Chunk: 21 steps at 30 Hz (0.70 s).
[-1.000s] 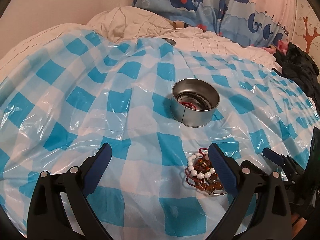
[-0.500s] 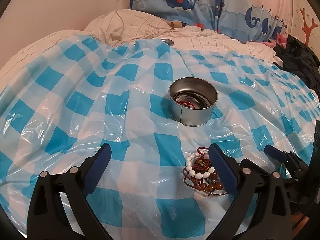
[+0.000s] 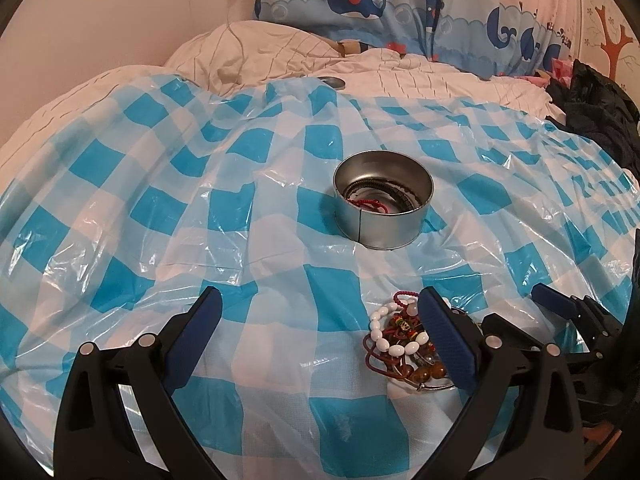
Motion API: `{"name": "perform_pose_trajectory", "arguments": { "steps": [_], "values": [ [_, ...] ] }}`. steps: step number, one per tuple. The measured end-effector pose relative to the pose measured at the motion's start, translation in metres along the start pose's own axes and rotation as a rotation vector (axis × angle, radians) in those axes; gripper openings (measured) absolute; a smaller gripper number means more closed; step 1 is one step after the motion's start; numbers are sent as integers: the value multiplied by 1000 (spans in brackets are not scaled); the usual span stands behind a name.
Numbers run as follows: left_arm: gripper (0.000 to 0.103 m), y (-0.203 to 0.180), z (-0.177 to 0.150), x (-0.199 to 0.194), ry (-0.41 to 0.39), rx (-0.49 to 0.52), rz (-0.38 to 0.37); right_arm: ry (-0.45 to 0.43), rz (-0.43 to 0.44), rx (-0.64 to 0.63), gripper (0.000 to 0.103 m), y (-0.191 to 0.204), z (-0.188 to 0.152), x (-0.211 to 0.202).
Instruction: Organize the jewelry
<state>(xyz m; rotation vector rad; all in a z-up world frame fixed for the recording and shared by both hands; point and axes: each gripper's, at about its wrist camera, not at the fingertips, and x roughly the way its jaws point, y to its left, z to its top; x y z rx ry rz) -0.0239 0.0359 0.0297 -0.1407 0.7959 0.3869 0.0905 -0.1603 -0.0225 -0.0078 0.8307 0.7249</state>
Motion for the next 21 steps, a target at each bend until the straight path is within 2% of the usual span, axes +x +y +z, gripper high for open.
{"name": "perform_pose_trajectory", "arguments": {
  "steps": [15, 17, 21],
  "values": [
    [94, 11, -2, 7, 25, -11, 9, -3, 8, -2, 91, 3, 0, 0],
    [94, 20, -2, 8, 42, -40, -7, -4, 14, -8, 91, 8, 0, 0],
    [94, 37, -4, 10, 80, -112, -111, -8, 16, -22, 91, 11, 1, -5]
  ]
}}
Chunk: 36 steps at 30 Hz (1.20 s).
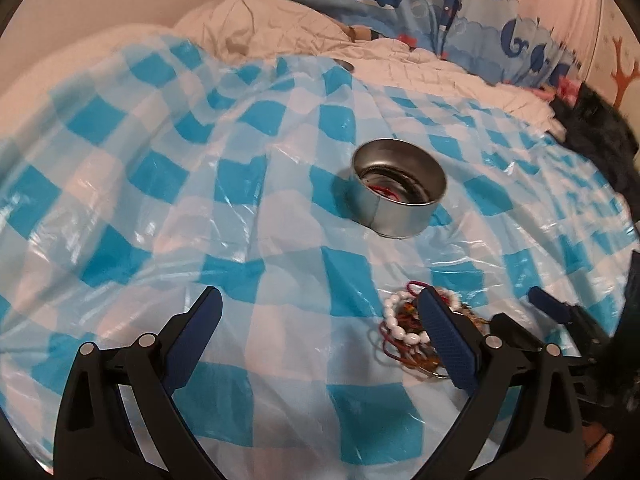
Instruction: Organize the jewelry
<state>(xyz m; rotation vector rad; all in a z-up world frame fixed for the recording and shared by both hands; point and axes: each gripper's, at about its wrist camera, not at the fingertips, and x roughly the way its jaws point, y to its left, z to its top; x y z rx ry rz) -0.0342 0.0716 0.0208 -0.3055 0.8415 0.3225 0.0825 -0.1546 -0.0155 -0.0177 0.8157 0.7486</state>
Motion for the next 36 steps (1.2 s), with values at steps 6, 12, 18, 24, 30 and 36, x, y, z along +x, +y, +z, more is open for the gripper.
{"name": "perform_pose_trajectory", "arguments": {
  "steps": [6, 12, 18, 24, 30, 36],
  "values": [
    [94, -18, -4, 3, 15, 53, -117, -38, -48, 73, 91, -20, 11, -15],
    [94, -58, -15, 12, 23, 238, -57, -38, -9, 158, 91, -36, 15, -22],
    [75, -66, -21, 33, 88, 277, -44, -36, 21, 180, 91, -40, 18, -24],
    [67, -63, -18, 34, 89, 244, -72, -29, 44, 194, 92, -40, 18, -23],
    [42, -62, -16, 36, 95, 242, -83, -24, 50, 202, 92, -41, 17, -22],
    [16, -49, -7, 32, 62, 164, -123, -23, 53, 204, 92, -42, 17, -22]
  ]
}}
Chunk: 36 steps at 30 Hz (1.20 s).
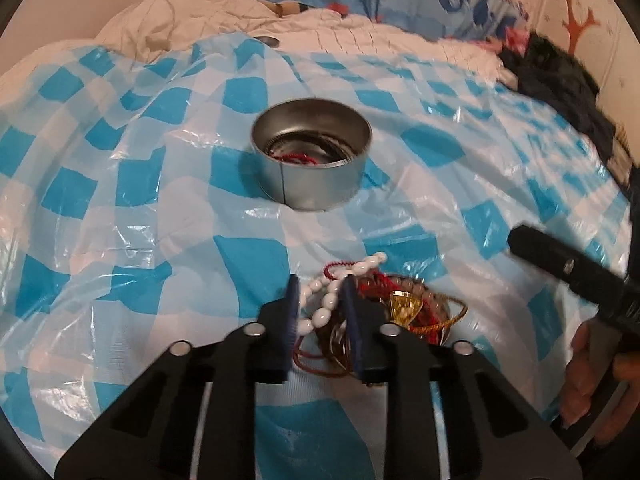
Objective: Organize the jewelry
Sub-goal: 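Close the left gripper on the white bead bracelet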
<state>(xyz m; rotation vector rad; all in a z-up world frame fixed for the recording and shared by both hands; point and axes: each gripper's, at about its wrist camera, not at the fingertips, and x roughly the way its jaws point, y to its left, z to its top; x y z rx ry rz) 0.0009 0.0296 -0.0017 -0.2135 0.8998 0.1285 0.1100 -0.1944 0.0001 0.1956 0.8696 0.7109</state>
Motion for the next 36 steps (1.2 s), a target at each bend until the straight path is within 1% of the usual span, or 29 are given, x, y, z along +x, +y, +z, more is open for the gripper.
{"name": "perform_pose_trajectory", "arguments": {
  "steps": [2, 3, 10, 11, 14, 16, 17, 19, 20, 22, 25, 26, 28, 29, 30, 32, 34, 35, 36],
  "values": [
    [12, 4, 2, -3, -12, -24, -20, 1, 0, 0, 92, 0, 0, 0],
    [8, 6, 3, -4, -17, -33, -26, 1, 0, 1, 92, 0, 0, 0],
    [6, 19, 9, -9, -43, -109, -100, 17, 16, -9, 92, 5, -3, 3],
    [6, 22, 11, -10, -46, -121, -101, 26, 24, -17, 92, 7, -3, 4],
    [6, 30, 13, -10, -45, -162, -120, 66, 49, -76, 92, 19, -7, 9],
    [6, 30, 13, -8, -26, -164, -129, 82, 48, -129, 92, 29, -11, 12],
    [6, 29, 13, -5, -13, -159, -126, 90, 43, -167, 92, 36, -14, 14],
    [7, 28, 10, 1, 19, -155, -118, 100, 37, -196, 92, 41, -17, 16],
    [7, 27, 9, 2, 23, -155, -105, 107, 33, -209, 92, 43, -18, 17],
    [7, 30, 8, 5, 35, -161, -81, 122, 35, -215, 92, 43, -20, 19],
    [7, 35, 6, 11, 63, -185, -75, 151, 39, -221, 92, 42, -23, 24],
    [9, 35, 5, 13, 72, -184, -72, 159, 38, -228, 92, 44, -25, 25],
    [16, 34, 3, 17, 90, -183, -74, 167, 36, -243, 92, 46, -26, 26],
    [23, 34, 2, 18, 93, -185, -77, 169, 32, -252, 92, 46, -27, 27],
    [28, 34, 2, 18, 94, -188, -77, 170, 28, -261, 92, 47, -28, 27],
    [29, 34, 1, 20, 100, -188, -74, 169, 23, -270, 92, 48, -29, 29],
    [28, 33, 0, 20, 101, -181, -67, 167, 23, -277, 91, 48, -30, 30],
    [16, 32, 0, 20, 97, -172, -60, 165, 23, -282, 91, 49, -30, 30],
    [7, 30, 1, 19, 92, -164, -56, 162, 25, -287, 88, 49, -30, 30]
  ]
}}
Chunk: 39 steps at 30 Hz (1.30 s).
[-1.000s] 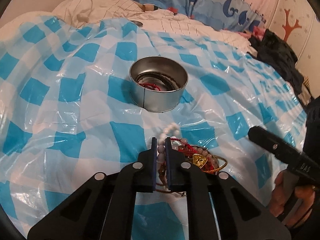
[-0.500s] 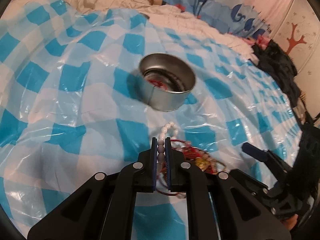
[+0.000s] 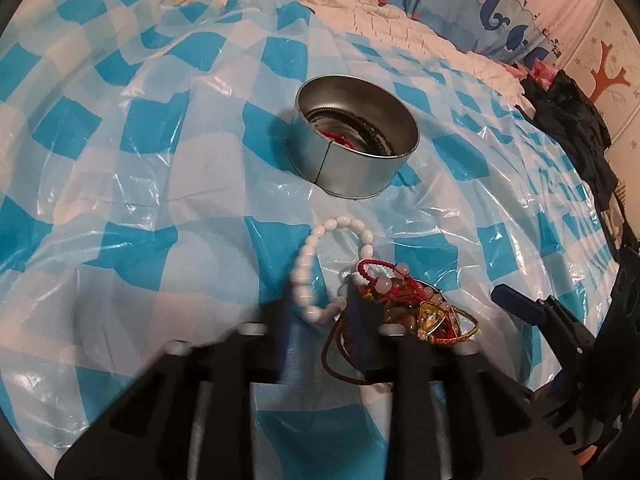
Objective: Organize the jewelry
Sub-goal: 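Close the left gripper on the white bead bracelet, then lift the white bead bracelet with the left gripper while the right gripper grasps a beaded cord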
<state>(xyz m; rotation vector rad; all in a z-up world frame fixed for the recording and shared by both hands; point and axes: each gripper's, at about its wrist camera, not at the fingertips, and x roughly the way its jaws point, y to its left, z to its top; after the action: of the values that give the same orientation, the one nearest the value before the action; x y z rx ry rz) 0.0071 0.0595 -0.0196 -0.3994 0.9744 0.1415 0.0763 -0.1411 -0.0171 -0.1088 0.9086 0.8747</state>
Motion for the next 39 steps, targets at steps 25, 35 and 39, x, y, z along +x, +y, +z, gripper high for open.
{"name": "perform_pose_trajectory", "arguments": {
  "steps": [25, 35, 39],
  "values": [
    [6, 0, 11, -48, -183, -21, -60, -196, 347, 121, 8, -12, 18, -41],
    [7, -2, 11, -45, -178, -21, -58, -190, 296, 181, 4, -28, 25, -47],
    [6, -1, 12, -47, -189, -26, -60, -231, 286, 226, 4, -43, 26, -55]
  ]
}}
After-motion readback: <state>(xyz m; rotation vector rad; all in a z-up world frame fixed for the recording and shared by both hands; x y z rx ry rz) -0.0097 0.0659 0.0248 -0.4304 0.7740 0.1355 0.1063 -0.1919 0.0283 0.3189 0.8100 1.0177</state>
